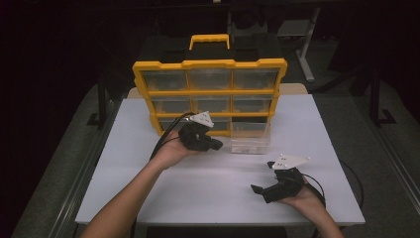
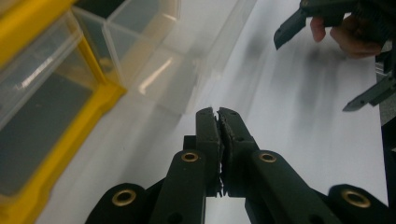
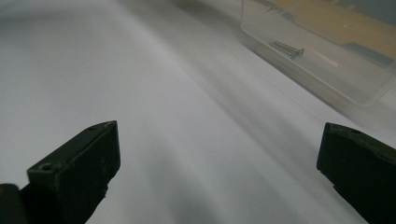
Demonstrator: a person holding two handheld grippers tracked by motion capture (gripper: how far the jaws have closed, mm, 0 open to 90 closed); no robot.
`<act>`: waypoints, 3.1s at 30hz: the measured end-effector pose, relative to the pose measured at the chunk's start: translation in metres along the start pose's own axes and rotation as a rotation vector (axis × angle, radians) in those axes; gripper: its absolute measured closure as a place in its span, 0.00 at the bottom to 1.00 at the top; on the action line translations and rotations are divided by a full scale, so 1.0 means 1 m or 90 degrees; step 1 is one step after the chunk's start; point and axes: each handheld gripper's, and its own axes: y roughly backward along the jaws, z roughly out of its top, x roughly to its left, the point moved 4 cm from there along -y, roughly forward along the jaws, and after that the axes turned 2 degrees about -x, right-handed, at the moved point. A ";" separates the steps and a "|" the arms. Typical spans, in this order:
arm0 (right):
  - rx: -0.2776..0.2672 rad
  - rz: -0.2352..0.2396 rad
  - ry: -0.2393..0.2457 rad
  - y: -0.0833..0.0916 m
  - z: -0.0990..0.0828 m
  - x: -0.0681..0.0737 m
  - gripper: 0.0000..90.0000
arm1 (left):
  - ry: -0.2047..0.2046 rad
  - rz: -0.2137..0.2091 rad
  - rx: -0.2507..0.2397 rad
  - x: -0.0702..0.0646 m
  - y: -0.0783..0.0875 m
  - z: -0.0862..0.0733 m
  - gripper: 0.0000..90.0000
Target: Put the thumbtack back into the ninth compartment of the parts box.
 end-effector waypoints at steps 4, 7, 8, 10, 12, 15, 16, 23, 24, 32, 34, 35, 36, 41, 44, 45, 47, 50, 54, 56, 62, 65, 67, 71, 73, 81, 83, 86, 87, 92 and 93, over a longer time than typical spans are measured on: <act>0.000 0.000 0.000 0.000 0.000 0.000 0.00 | -0.018 -0.003 -0.001 0.001 -0.002 0.015 0.97; 0.001 0.000 0.001 0.000 0.000 0.000 0.00 | -0.020 -0.005 0.001 0.002 -0.004 0.023 0.97; 0.001 0.000 0.000 0.000 0.000 0.000 0.00 | -0.021 -0.006 0.001 0.002 -0.005 0.025 0.97; 0.000 0.001 0.000 0.000 0.000 0.000 0.00 | -0.024 -0.006 -0.002 0.003 -0.007 0.030 0.97; -0.001 0.001 0.000 0.000 0.000 0.000 0.00 | -0.028 -0.006 -0.003 0.002 -0.009 0.035 0.97; -0.001 0.001 -0.001 0.001 0.000 0.000 0.00 | -0.033 -0.007 -0.006 0.003 -0.012 0.040 0.97; -0.001 0.001 -0.001 0.001 0.000 0.000 0.00 | -0.034 -0.007 -0.005 0.003 -0.013 0.041 0.97; -0.002 0.001 -0.002 0.001 0.000 0.000 0.00 | -0.042 -0.005 -0.005 0.008 -0.026 0.054 0.97; -0.002 0.001 -0.002 0.001 0.000 0.001 0.00 | -0.043 -0.005 -0.004 0.008 -0.027 0.055 0.97; -0.003 0.001 -0.002 0.002 0.000 0.000 0.00 | -0.051 -0.004 0.009 0.010 -0.045 0.062 0.97; -0.003 0.001 -0.002 0.002 0.000 0.000 0.00 | -0.049 -0.003 0.012 0.010 -0.050 0.063 0.97; -0.003 0.001 -0.001 0.002 0.000 0.000 0.00 | -0.047 -0.005 0.012 0.011 -0.052 0.063 0.97; -0.003 0.001 -0.001 0.002 0.000 0.000 0.00 | -0.047 -0.004 0.014 0.011 -0.054 0.062 0.97; -0.004 0.002 0.000 0.002 0.000 0.000 0.00 | -0.045 -0.001 0.030 0.015 -0.064 0.060 0.97; -0.003 0.002 -0.001 0.002 0.000 0.000 0.00 | -0.041 0.000 0.034 0.017 -0.069 0.058 0.97; -0.003 0.002 -0.001 0.002 0.000 0.000 0.00 | -0.042 0.001 0.038 0.017 -0.070 0.058 0.97; -0.004 0.003 0.000 0.002 0.000 0.000 0.00 | -0.041 0.000 0.040 0.017 -0.073 0.057 0.97; -0.004 0.003 0.000 0.002 0.000 0.000 0.00 | -0.039 -0.001 0.041 0.017 -0.077 0.057 0.97; -0.005 0.002 0.000 0.002 0.000 0.000 0.00 | -0.043 -0.005 0.047 0.016 -0.080 0.056 0.97; -0.005 0.002 -0.001 0.003 0.000 0.000 0.00 | -0.043 -0.005 0.048 0.016 -0.081 0.056 0.97; -0.004 0.003 0.000 0.002 0.000 0.000 0.00 | -0.040 -0.003 0.044 0.016 -0.080 0.056 0.92; -0.005 0.003 -0.001 0.002 0.000 0.000 0.00 | -0.037 -0.004 0.037 0.016 -0.076 0.057 0.91; -0.004 0.003 0.000 0.002 0.000 0.000 0.00 | -0.036 -0.003 0.034 0.016 -0.073 0.058 0.89; -0.005 0.003 -0.001 0.002 0.000 0.000 0.00 | -0.031 0.006 0.029 0.016 -0.063 0.059 0.85; -0.004 0.003 0.000 0.002 0.000 0.000 0.00 | -0.025 0.005 0.022 0.016 -0.057 0.060 0.83; -0.003 0.003 -0.001 0.002 0.000 0.001 0.00 | -0.015 0.014 0.009 0.014 -0.035 0.056 0.66; -0.002 0.003 -0.002 0.001 0.000 0.001 0.00 | -0.008 0.013 0.007 0.013 -0.030 0.053 0.60; -0.002 0.003 -0.001 0.001 0.000 0.001 0.00 | -0.009 0.018 0.002 0.012 -0.023 0.047 0.52; -0.002 0.003 -0.001 0.001 0.000 0.001 0.00 | -0.009 0.020 0.002 0.011 -0.021 0.045 0.51; -0.001 0.002 -0.001 0.001 0.000 0.000 0.00 | 0.001 0.026 -0.008 0.011 -0.010 0.034 0.44; -0.001 0.002 -0.001 0.001 0.000 0.000 0.00 | 0.002 0.027 -0.010 0.011 -0.008 0.032 0.43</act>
